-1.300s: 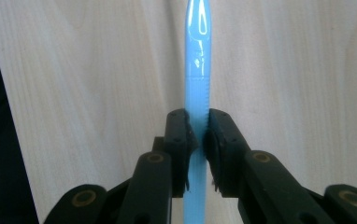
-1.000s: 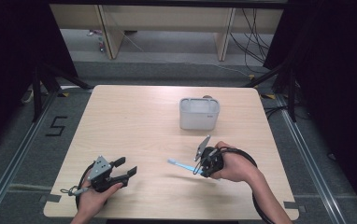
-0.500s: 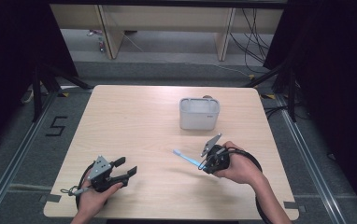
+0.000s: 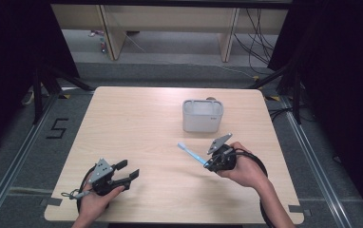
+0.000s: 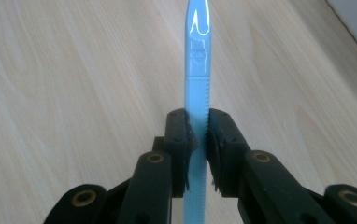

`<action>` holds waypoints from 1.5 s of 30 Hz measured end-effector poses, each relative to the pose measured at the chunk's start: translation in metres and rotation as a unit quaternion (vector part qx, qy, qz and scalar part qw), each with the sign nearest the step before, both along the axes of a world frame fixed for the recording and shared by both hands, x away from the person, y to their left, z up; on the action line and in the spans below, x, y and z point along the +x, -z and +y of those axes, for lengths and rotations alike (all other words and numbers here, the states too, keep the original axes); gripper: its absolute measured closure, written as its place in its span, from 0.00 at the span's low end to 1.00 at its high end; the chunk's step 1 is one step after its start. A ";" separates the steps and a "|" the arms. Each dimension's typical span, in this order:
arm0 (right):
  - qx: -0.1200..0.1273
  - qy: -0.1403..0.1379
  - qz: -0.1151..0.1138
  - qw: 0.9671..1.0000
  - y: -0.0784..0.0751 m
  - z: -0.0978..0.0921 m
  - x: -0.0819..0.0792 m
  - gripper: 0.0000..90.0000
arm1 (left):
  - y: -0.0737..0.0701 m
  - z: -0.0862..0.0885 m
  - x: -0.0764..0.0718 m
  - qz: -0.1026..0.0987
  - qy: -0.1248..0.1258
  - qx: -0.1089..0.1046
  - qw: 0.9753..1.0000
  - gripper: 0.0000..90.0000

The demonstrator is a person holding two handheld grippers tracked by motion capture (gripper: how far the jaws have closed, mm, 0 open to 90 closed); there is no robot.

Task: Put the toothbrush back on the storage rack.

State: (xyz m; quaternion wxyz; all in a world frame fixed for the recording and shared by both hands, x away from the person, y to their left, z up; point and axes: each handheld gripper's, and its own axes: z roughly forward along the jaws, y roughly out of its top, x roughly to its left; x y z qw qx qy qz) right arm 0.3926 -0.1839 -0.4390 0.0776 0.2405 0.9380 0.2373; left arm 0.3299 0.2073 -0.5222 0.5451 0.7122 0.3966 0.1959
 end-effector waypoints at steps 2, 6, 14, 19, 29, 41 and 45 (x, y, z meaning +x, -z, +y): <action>0.000 -0.001 -0.010 1.000 0.001 -0.001 0.002 0.88 | 0.000 0.000 0.000 0.000 0.000 0.000 1.000 0.38; 0.007 0.010 -0.018 1.000 0.001 -0.001 0.001 0.88 | 0.000 -0.001 0.000 -0.001 0.001 -0.001 1.000 0.39; 0.021 0.015 -0.035 0.999 0.005 -0.002 0.002 0.88 | 0.000 -0.001 0.000 -0.001 0.000 -0.001 1.000 0.39; 0.028 0.031 -0.032 0.999 0.005 -0.002 0.000 0.88 | 0.000 -0.001 0.000 -0.001 0.001 -0.001 1.000 0.39; 0.071 0.039 -0.061 0.995 0.008 -0.002 -0.001 0.88 | 0.000 -0.001 0.000 -0.002 0.002 -0.001 1.000 0.39; 0.112 0.055 -0.092 0.988 0.010 -0.004 0.000 0.88 | 0.000 -0.001 0.000 0.000 0.001 -0.001 1.000 0.39; 0.126 0.062 -0.103 0.985 0.009 -0.004 -0.001 0.88 | 0.000 -0.001 0.000 0.000 0.001 -0.002 1.000 0.39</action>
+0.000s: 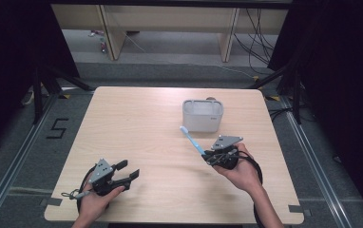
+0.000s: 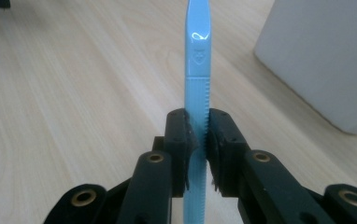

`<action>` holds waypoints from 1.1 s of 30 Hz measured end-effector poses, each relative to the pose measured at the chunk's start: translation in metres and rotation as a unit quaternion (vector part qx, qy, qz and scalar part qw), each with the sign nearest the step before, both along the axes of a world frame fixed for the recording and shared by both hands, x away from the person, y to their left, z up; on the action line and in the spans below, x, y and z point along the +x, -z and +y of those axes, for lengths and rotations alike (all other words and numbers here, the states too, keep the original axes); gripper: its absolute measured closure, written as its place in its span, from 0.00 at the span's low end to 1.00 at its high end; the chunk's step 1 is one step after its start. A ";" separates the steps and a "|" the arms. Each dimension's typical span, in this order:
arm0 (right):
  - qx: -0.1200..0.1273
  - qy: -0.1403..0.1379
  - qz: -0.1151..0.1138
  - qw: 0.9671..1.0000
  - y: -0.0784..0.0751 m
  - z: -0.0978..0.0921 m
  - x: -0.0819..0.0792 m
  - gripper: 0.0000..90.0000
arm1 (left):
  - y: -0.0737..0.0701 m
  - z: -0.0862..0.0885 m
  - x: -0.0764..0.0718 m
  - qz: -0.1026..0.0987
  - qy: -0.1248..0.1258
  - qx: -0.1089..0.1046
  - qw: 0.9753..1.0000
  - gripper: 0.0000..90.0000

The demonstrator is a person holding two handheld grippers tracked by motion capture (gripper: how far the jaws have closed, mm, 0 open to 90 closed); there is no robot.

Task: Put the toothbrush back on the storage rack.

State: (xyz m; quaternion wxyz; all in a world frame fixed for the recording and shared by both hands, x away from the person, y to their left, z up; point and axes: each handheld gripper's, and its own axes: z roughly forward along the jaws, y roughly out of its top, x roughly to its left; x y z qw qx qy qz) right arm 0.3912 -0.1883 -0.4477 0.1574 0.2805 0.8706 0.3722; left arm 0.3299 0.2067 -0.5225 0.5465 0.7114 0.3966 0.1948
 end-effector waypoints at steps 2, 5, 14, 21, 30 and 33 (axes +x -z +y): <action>0.011 0.002 -0.010 1.000 -0.001 -0.001 0.001 0.88 | 0.000 0.000 0.000 0.000 0.000 0.000 1.000 0.39; 0.025 0.018 -0.004 0.999 -0.001 -0.001 0.001 0.88 | 0.000 0.000 0.000 0.000 0.001 0.000 1.000 0.39; 0.052 0.042 -0.038 0.997 -0.002 -0.004 0.001 0.88 | 0.000 0.000 0.000 0.001 0.001 0.000 1.000 0.39; 0.072 0.079 -0.054 0.993 -0.003 -0.010 0.001 0.88 | 0.000 0.001 0.000 0.003 0.000 0.000 1.000 0.38; 0.113 0.120 -0.060 0.985 -0.002 -0.017 0.002 0.88 | 0.000 0.001 0.000 0.003 0.000 0.000 1.000 0.38; 0.124 0.137 -0.068 0.980 -0.002 -0.020 0.003 0.88 | 0.000 0.001 0.000 0.003 -0.001 0.000 1.000 0.38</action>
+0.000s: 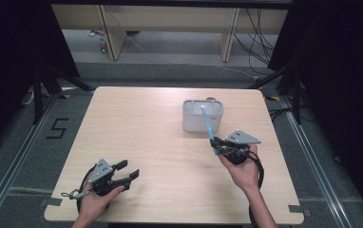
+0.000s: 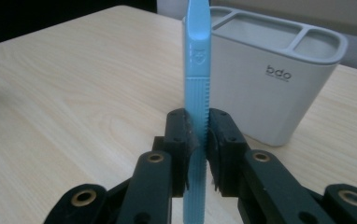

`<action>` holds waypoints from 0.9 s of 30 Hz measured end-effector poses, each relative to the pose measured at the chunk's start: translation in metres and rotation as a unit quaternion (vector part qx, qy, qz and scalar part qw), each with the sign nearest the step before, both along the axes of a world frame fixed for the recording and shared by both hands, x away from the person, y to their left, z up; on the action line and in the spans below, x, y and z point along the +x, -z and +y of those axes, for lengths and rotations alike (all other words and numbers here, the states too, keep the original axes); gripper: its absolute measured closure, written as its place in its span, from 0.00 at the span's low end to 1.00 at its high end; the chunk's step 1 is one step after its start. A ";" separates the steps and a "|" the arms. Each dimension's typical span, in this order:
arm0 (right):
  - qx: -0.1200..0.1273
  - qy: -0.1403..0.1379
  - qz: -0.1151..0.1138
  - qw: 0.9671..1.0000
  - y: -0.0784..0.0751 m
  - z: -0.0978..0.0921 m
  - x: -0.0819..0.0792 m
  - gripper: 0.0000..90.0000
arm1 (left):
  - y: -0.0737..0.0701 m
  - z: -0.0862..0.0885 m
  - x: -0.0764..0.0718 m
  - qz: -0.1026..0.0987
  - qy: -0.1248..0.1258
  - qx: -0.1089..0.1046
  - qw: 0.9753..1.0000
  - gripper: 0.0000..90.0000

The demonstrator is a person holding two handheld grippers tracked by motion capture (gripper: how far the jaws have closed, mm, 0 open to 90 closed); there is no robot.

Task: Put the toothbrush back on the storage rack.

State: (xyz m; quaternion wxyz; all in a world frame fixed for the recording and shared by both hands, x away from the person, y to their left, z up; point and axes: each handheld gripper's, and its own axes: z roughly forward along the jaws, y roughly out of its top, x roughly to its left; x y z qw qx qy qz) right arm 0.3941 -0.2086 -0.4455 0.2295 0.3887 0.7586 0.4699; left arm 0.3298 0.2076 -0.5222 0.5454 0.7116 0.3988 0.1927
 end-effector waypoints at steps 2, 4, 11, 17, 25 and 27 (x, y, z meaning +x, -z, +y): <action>0.010 0.010 -0.006 1.000 0.000 -0.002 0.001 0.88 | 0.001 0.000 0.000 -0.003 0.001 -0.004 1.000 0.38; 0.006 0.019 -0.018 1.000 0.000 -0.004 0.001 0.88 | 0.001 0.000 0.001 -0.005 0.004 -0.008 1.000 0.38; 0.027 0.046 -0.013 0.999 0.001 -0.007 0.001 0.88 | 0.001 0.000 0.001 -0.005 0.004 -0.010 1.000 0.38; 0.032 0.066 -0.028 0.997 0.000 -0.011 0.002 0.88 | 0.001 0.000 0.001 -0.005 0.004 -0.009 1.000 0.38; 0.050 0.078 -0.033 0.995 0.002 -0.012 0.003 0.88 | 0.001 0.000 0.001 -0.006 0.004 -0.010 1.000 0.38; 0.050 0.090 -0.035 0.994 0.001 -0.012 0.002 0.88 | 0.001 0.000 0.001 -0.005 0.004 -0.010 1.000 0.38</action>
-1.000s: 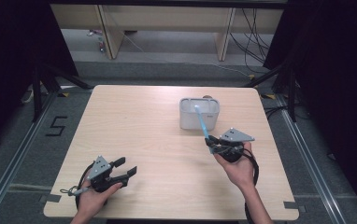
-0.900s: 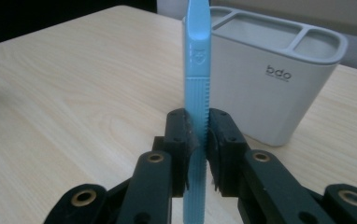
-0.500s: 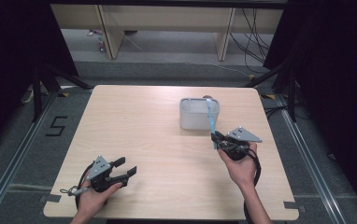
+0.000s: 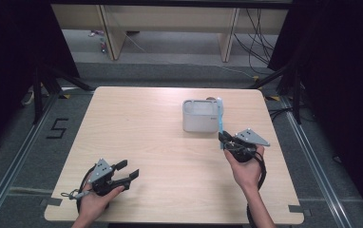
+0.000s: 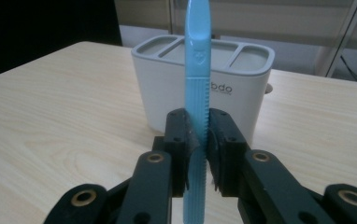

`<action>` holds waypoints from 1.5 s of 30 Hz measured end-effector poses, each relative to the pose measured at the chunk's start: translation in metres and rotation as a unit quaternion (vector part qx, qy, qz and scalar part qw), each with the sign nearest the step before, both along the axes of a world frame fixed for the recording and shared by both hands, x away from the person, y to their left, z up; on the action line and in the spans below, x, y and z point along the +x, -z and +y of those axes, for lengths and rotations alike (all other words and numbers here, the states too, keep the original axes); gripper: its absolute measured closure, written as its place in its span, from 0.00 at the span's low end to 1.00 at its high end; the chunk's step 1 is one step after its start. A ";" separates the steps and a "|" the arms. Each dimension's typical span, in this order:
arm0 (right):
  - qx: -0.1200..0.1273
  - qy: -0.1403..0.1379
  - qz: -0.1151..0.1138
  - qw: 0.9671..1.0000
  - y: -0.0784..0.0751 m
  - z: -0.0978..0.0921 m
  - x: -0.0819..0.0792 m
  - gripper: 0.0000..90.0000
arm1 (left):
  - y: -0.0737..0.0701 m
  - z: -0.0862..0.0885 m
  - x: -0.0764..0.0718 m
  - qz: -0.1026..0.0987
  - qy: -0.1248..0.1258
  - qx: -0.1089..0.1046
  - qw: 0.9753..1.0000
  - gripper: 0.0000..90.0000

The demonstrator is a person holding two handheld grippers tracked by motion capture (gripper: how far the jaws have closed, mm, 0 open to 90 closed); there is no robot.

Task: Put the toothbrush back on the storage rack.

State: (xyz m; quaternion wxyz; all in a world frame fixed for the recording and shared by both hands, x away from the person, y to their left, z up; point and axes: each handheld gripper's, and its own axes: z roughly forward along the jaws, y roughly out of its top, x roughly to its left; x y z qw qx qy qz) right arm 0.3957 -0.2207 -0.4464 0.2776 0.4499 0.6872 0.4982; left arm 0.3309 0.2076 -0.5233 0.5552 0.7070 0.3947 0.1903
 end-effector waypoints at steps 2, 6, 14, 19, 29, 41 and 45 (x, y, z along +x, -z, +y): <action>0.004 0.000 -0.003 1.000 -0.001 -0.001 0.000 0.88 | 0.000 0.000 0.000 0.000 0.000 0.000 1.000 0.38; 0.014 0.022 -0.018 0.999 -0.003 -0.002 0.000 0.88 | 0.000 0.000 0.000 0.000 0.000 -0.001 1.000 0.38; 0.009 0.034 -0.034 0.999 -0.005 -0.006 0.002 0.88 | 0.000 0.000 0.000 0.000 0.000 0.000 1.000 0.38; 0.007 0.033 -0.040 0.999 -0.006 -0.007 0.006 0.88 | 0.000 0.000 0.000 0.000 0.001 -0.001 1.000 0.38; 0.014 0.036 -0.036 0.999 -0.012 -0.006 0.011 0.88 | 0.000 0.000 0.000 0.000 0.001 -0.001 1.000 0.38; 0.013 0.038 -0.040 0.998 -0.017 -0.008 0.014 0.88 | 0.000 0.000 0.000 -0.001 0.001 0.000 1.000 0.38; 0.016 0.040 -0.039 0.998 -0.018 -0.008 0.015 0.88 | 0.000 0.000 0.000 0.000 0.001 0.000 1.000 0.38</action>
